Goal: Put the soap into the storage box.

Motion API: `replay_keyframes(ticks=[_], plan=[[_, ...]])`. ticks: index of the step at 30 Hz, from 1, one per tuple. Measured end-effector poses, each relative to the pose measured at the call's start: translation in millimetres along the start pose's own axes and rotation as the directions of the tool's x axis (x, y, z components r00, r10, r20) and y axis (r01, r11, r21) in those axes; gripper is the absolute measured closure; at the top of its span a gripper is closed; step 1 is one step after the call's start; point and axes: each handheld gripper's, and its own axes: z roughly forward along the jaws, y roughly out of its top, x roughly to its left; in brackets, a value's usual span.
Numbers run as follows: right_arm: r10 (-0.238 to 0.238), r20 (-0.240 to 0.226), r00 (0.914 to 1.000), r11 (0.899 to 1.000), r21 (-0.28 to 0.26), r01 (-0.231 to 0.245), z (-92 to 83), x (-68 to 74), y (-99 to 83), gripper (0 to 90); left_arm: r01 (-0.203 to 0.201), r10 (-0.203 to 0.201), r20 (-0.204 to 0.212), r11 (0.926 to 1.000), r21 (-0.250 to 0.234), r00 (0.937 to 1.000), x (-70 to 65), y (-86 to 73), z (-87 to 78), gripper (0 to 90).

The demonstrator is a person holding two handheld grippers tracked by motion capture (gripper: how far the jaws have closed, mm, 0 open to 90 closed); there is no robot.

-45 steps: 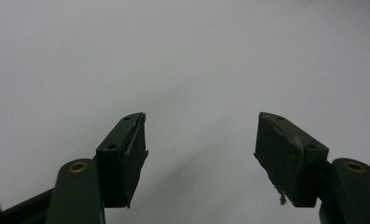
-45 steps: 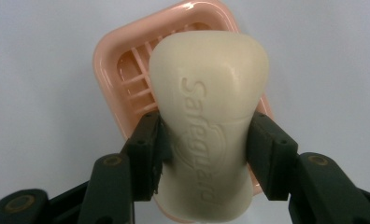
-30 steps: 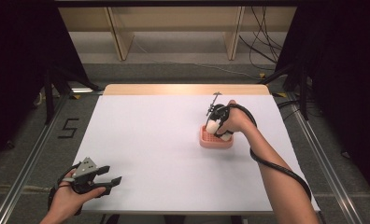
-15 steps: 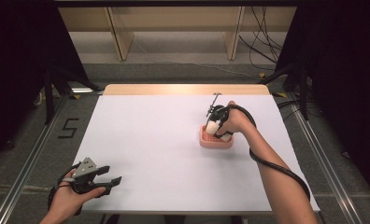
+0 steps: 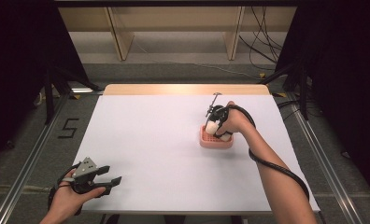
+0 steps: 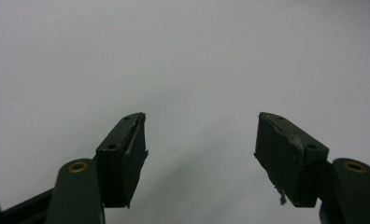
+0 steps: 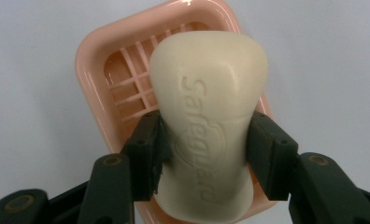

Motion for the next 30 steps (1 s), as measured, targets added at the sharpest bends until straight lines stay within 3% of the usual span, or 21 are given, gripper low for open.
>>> replay_keyframes(ticks=[8, 12, 13, 16, 18, 20, 21, 22, 23, 24, 25, 26, 27, 28, 29, 30], plan=[[0.012, -0.007, 0.9999, 1.0, 0.0, -0.012, -0.6, 1.4, -0.5, 47.4, 0.031, -0.031, -0.001, 0.9994, -0.018, 0.9995, -2.7, -0.8, 1.3, 33.1], [0.034, -0.011, 0.9994, 0.999, -0.024, -0.035, -8.4, 2.6, 0.2, 44.9, 0.006, -0.006, 0.0, 1.0, -0.004, 1.0, -1.4, -0.3, 1.1, 33.1], [0.047, -0.021, 0.9987, 0.998, -0.035, -0.048, -11.1, 3.1, 0.2, 44.2, 0.022, -0.022, -0.001, 0.9996, -0.019, 0.9998, -2.8, -0.4, 2.3, 33.2], [0.075, -0.021, 0.9969, 0.995, -0.058, -0.076, -15.6, 5.2, -1.2, 43.0, 0.007, -0.007, -0.006, 0.9999, -0.014, 1.0, -2.0, 0.0, 2.4, 33.1], [0.104, -0.026, 0.9942, 0.99, -0.097, -0.106, -21.8, 7.6, -5.2, 42.8, 0.031, -0.031, -0.002, 0.9993, -0.022, 0.9995, -3.2, -0.5, 2.7, 33.1], [0.151, -0.025, 0.9882, 0.979, -0.131, -0.153, -28.1, 10.2, -10.4, 42.8, 0.013, -0.013, 0.0, 0.9999, -0.003, 0.9999, -0.9, -0.1, 2.9, 33.1], [0.176, -0.02, 0.9842, 0.973, -0.146, -0.177, -31.7, 12.0, -13.4, 42.9, 0.024, -0.024, 0.004, 0.9997, 0.002, 0.9997, -1.6, 0.2, 3.0, 33.1], [0.176, -0.02, 0.9842, 0.973, -0.146, -0.177, -31.7, 12.0, -13.4, 42.9, 0.024, -0.024, 0.004, 0.9997, 0.002, 0.9997, -1.6, 0.2, 3.0, 33.1], [0.215, -0.018, 0.9764, 0.961, -0.173, -0.215, -36.3, 17.0, -21.5, 43.5, 0.031, -0.031, -0.003, 0.9994, -0.015, 0.9995, -3.3, 0.0, 5.3, 33.2], [0.215, -0.018, 0.9764, 0.961, -0.173, -0.215, -36.3, 17.0, -21.5, 43.5, 0.031, -0.031, -0.003, 0.9994, -0.015, 0.9995, -3.3, 0.0, 5.3, 33.1], [0.242, -0.028, 0.9698, 0.953, -0.179, -0.243, -37.7, 21.0, -26.4, 44.5, -0.014, 0.014, 0.001, 0.9999, 0.005, 0.9999, -0.4, 1.3, 3.8, 33.1], [0.281, -0.04, 0.9589, 0.936, -0.211, -0.283, -36.7, 28.4, -38.1, 47.0, 0.022, -0.022, 0.006, 0.9998, -0.004, 0.9997, -3.9, 0.8, 3.5, 33.2], [0.302, -0.05, 0.9521, 0.928, -0.215, -0.305, -35.3, 33.2, -44.5, 48.7, 0.005, -0.005, 0.004, 0.9999, 0.009, 1.0, -2.7, 0.7, 2.5, 33.2], [0.302, -0.05, 0.9521, 0.928, -0.215, -0.305, -35.3, 33.2, -44.5, 48.7, 0.005, -0.005, 0.004, 0.9999, 0.009, 1.0, -2.7, 0.7, 2.5, 33.2], [0.328, -0.071, 0.9422, 0.921, -0.198, -0.335, -32.0, 43.8, -57.5, 51.5, 0.007, -0.007, -0.003, 1.0, 0.005, 1.0, -2.5, -0.2, 3.4, 33.2], [0.328, -0.071, 0.9422, 0.921, -0.198, -0.335, -32.0, 43.8, -57.5, 51.5, 0.007, -0.007, -0.003, 1.0, 0.005, 1.0, -2.5, -0.2, 3.4, 33.2]])
